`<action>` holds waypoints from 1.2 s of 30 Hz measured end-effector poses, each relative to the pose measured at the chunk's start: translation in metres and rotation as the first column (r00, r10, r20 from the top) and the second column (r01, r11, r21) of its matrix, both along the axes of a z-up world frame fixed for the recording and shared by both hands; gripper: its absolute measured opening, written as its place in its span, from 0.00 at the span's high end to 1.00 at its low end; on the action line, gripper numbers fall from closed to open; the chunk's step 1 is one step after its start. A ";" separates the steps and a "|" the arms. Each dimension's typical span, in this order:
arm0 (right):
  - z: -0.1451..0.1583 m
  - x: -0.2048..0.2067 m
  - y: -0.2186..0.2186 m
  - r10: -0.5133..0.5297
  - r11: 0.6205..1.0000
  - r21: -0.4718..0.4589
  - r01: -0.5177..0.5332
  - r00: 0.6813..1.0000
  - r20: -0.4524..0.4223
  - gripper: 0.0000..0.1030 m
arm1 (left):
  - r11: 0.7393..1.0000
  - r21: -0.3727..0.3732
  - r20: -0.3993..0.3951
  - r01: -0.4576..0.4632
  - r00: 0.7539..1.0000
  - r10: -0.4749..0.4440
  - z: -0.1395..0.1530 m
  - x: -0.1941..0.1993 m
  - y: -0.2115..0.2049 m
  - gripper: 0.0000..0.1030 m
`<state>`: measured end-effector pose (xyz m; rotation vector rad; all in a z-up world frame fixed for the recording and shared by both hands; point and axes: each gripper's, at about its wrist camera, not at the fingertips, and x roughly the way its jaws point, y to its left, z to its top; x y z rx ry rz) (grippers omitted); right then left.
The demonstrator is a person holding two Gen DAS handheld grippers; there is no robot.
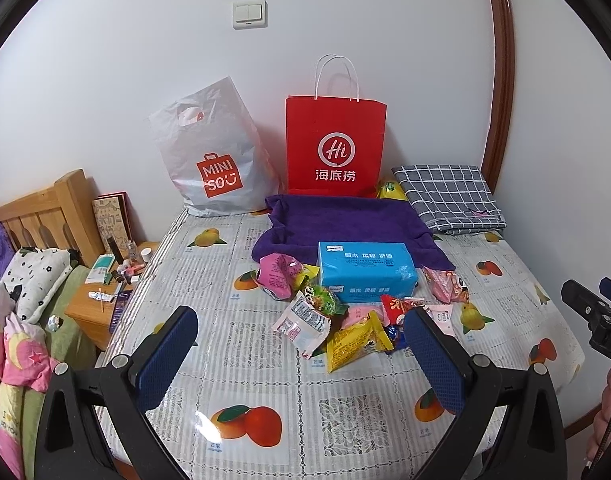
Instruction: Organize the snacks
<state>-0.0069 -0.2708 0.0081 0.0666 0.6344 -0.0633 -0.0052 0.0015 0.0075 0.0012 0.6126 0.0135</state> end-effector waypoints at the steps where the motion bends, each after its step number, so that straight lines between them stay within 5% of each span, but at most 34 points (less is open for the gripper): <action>1: 0.000 0.000 0.000 -0.001 1.000 0.000 0.001 1.000 0.000 0.01 | 1.000 -0.002 0.000 0.000 1.000 0.000 0.000 0.000 0.001 0.00; 36: -0.003 0.000 0.003 0.008 1.000 0.003 -0.008 1.000 -0.005 0.01 | 1.000 -0.025 -0.001 -0.006 1.000 0.006 -0.002 0.000 0.007 0.00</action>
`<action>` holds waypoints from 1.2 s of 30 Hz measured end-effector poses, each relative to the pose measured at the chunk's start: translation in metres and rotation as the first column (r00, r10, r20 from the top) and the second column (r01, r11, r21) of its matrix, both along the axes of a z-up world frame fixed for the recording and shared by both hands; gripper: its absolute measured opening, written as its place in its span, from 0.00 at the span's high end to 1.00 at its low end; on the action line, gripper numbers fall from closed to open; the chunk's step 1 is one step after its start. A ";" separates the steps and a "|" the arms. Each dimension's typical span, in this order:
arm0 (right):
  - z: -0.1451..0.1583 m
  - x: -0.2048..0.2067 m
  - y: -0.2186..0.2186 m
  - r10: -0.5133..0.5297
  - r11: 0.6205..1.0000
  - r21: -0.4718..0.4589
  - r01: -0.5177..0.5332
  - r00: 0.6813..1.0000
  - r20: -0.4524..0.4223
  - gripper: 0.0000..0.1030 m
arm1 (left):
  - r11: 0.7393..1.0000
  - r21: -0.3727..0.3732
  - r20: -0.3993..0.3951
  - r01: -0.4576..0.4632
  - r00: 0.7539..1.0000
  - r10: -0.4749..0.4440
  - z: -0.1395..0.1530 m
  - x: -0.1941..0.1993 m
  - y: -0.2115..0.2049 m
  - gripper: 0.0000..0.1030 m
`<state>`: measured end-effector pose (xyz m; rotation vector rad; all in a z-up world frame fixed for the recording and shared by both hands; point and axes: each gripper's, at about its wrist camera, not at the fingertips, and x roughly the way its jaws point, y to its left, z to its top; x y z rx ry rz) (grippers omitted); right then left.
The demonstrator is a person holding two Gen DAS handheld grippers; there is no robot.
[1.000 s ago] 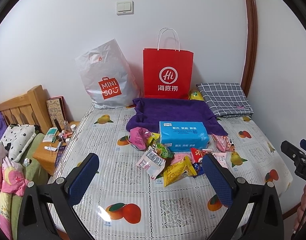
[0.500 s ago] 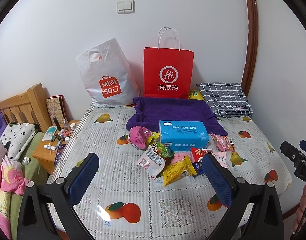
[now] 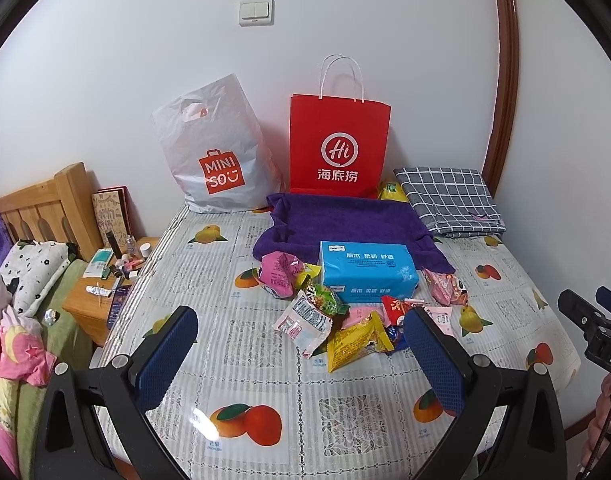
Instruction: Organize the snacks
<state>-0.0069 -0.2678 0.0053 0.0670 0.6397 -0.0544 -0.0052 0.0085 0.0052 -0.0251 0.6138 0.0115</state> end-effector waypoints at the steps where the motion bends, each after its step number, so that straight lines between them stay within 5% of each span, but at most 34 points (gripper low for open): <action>1: 0.000 0.000 0.000 0.000 1.000 0.000 0.000 1.000 -0.001 0.01 | 1.000 0.000 0.000 0.000 1.000 0.000 0.000 0.000 0.000 0.00; 36: -0.020 0.020 -0.002 0.018 1.000 0.007 -0.018 1.000 -0.018 0.01 | 1.000 -0.015 -0.037 0.004 0.999 -0.004 -0.014 0.030 0.008 0.00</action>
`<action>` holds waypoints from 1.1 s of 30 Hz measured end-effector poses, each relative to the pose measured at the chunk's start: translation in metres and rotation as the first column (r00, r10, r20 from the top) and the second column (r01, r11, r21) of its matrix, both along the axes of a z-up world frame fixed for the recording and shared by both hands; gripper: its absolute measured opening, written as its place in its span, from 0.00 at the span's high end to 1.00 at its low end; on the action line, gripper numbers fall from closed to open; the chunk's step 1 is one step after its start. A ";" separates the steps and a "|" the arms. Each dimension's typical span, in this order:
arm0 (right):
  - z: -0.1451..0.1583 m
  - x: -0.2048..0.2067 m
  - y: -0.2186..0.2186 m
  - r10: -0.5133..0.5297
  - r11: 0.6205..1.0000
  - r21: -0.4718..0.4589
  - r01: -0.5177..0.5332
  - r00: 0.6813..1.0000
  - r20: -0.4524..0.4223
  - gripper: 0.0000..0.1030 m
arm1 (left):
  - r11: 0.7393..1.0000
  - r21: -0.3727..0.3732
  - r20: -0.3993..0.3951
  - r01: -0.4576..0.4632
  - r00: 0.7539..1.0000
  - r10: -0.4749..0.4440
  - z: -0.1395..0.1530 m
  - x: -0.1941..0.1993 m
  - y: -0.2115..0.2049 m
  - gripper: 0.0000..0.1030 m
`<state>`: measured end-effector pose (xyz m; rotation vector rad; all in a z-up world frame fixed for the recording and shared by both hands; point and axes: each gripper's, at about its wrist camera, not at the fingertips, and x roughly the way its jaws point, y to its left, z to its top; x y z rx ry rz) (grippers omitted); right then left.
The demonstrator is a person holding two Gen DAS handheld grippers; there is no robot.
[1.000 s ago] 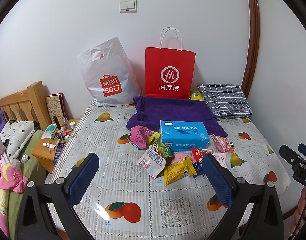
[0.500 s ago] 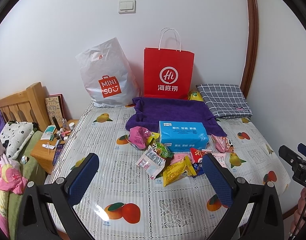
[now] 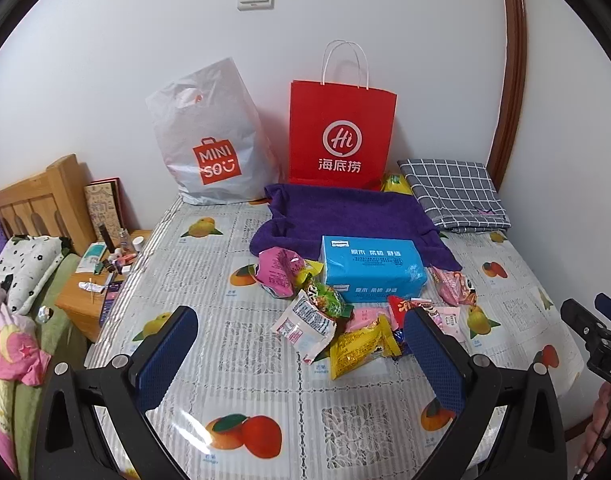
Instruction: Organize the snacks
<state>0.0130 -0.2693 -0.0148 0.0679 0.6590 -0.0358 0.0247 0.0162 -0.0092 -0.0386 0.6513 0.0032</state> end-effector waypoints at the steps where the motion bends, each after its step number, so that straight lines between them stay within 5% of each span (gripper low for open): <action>1: -0.004 0.005 -0.001 -0.004 1.000 -0.001 0.004 1.000 -0.009 0.01 | 1.000 0.003 0.004 -0.004 1.000 0.004 -0.002 0.003 0.001 0.00; 18: -0.089 0.113 -0.011 0.033 0.999 0.023 -0.030 0.981 -0.190 0.03 | 0.999 0.014 -0.140 -0.033 0.990 0.034 -0.061 0.094 0.028 0.01; 33: -0.145 0.199 0.000 0.074 0.997 0.038 -0.066 0.948 -0.311 0.03 | 0.996 -0.057 -0.206 -0.062 0.977 0.049 -0.092 0.146 0.050 0.01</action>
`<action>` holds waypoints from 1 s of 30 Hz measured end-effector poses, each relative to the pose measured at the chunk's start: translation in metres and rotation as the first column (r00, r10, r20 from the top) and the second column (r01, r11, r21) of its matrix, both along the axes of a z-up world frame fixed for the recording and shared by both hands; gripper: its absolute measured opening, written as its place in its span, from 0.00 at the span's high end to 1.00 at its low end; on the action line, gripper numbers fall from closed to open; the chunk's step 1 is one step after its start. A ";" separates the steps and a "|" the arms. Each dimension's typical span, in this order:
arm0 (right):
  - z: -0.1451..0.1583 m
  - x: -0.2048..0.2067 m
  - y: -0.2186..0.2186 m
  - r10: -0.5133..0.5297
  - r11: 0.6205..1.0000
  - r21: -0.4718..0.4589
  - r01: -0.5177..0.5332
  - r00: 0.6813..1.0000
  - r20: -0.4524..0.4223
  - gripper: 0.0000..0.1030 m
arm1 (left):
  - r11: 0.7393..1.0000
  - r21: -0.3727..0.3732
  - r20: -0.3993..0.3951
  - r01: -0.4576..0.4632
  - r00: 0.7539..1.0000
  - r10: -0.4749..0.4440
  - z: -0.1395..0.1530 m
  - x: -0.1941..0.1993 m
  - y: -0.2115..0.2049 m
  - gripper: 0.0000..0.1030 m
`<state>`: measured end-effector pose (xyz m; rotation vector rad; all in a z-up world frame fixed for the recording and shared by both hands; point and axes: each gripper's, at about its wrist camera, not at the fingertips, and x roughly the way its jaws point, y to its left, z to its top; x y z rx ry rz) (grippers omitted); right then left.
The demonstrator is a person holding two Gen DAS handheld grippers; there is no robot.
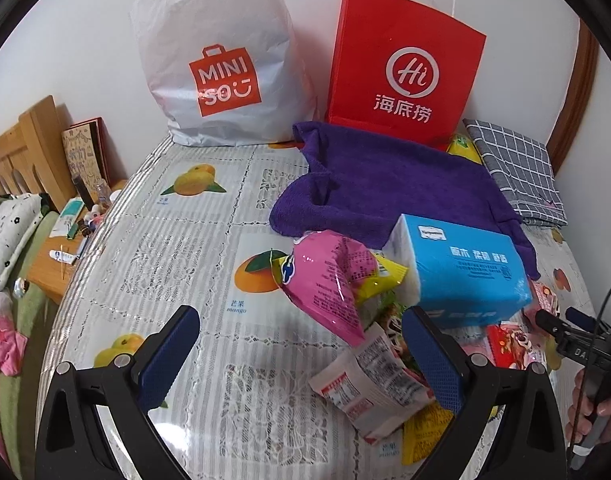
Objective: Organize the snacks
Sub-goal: 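Grasp the pink panda-print snack bag with the right tool while the left tool grasps the magenta bag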
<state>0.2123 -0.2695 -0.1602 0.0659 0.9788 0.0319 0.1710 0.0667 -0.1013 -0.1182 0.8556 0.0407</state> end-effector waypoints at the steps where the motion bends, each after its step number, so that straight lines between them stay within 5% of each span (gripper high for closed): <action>1: -0.003 0.002 0.000 -0.002 1.000 0.001 0.002 1.000 -0.005 0.03 | 1.000 -0.003 -0.002 0.001 1.000 -0.001 -0.001 0.001 0.001 0.01; 7: -0.017 0.015 -0.001 -0.004 1.000 0.004 0.005 1.000 -0.029 0.06 | 1.000 -0.023 -0.016 0.014 1.000 -0.014 -0.010 0.010 0.006 0.01; 15: -0.017 0.019 -0.001 0.007 1.000 0.019 -0.006 1.000 -0.019 0.25 | 0.999 -0.025 -0.032 0.035 0.999 -0.036 -0.016 0.026 0.004 0.01; 22: -0.015 0.016 -0.001 0.016 1.000 -0.015 -0.016 1.000 0.001 0.28 | 0.999 -0.022 -0.048 0.038 0.998 -0.039 -0.024 0.042 0.006 0.02; 30: -0.011 0.010 -0.007 -0.019 1.000 -0.008 0.019 1.000 0.001 0.28 | 0.999 -0.030 -0.073 0.046 0.996 -0.048 -0.039 0.059 0.008 0.13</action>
